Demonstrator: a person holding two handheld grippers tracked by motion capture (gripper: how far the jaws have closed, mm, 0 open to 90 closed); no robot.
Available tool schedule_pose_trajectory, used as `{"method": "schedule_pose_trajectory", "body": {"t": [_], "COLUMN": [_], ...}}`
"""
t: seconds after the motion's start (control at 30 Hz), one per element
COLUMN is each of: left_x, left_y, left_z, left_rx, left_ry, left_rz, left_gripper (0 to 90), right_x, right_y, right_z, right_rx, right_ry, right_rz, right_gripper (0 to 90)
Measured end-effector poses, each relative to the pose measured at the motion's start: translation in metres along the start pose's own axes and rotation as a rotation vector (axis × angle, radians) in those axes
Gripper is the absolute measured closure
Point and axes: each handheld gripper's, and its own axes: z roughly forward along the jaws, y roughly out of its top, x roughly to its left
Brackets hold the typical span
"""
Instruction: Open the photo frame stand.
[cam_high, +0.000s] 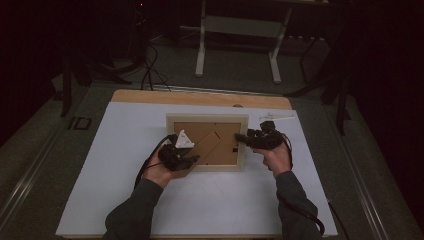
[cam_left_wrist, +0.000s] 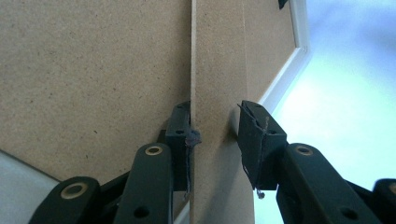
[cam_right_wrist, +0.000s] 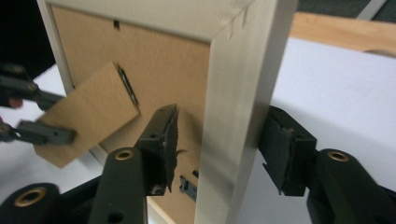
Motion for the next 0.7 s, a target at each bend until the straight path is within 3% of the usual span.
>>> {"method": "schedule_pose_trajectory", "body": {"t": [0.2,0.4,0.7], "left_x": [-0.001,0.000,0.005], "left_y": [0.000,0.000,0.006], "left_z": [0.000,0.001,0.005], "left_rx": [0.006,0.009,0.025], "left_ry": [0.006,0.012,0.047], "left_rz": [0.017,0.026,0.029], "left_gripper": [67.1,67.1,67.1], "right_x": [-0.002,-0.002,0.000], "right_y": [-0.005,-0.007,-0.007], "right_z": [0.017,0.015,0.010], "right_rx": [0.057,0.044,0.014], "right_ry": [0.048,0.059,0.031], "right_rz": [-0.027,-0.039,-0.071], "right_gripper": [42.0,45.1,48.8]}}
